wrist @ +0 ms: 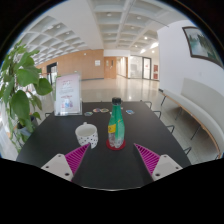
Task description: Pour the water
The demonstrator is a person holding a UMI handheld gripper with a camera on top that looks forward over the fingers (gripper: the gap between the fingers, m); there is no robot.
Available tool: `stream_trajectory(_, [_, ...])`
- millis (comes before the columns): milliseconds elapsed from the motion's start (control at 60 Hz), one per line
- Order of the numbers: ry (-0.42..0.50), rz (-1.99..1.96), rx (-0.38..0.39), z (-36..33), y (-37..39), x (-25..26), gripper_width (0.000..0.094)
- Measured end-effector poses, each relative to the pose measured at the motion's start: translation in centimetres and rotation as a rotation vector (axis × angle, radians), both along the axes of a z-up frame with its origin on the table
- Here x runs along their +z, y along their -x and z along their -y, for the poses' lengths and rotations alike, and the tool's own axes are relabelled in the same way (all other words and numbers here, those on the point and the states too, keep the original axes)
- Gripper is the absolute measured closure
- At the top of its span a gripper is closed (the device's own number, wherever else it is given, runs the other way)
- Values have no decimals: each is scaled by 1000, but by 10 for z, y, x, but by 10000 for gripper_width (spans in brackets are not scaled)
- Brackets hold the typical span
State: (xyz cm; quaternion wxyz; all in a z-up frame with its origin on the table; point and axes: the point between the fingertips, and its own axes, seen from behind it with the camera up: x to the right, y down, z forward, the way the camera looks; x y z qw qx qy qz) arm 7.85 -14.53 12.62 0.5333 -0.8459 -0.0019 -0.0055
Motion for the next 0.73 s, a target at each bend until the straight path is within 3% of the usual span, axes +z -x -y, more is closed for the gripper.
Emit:
stream_trajectory(350, [-46,90,20,131,25,45,76])
stream_trajectory(733, [-86,70,9,166,34,54,77])
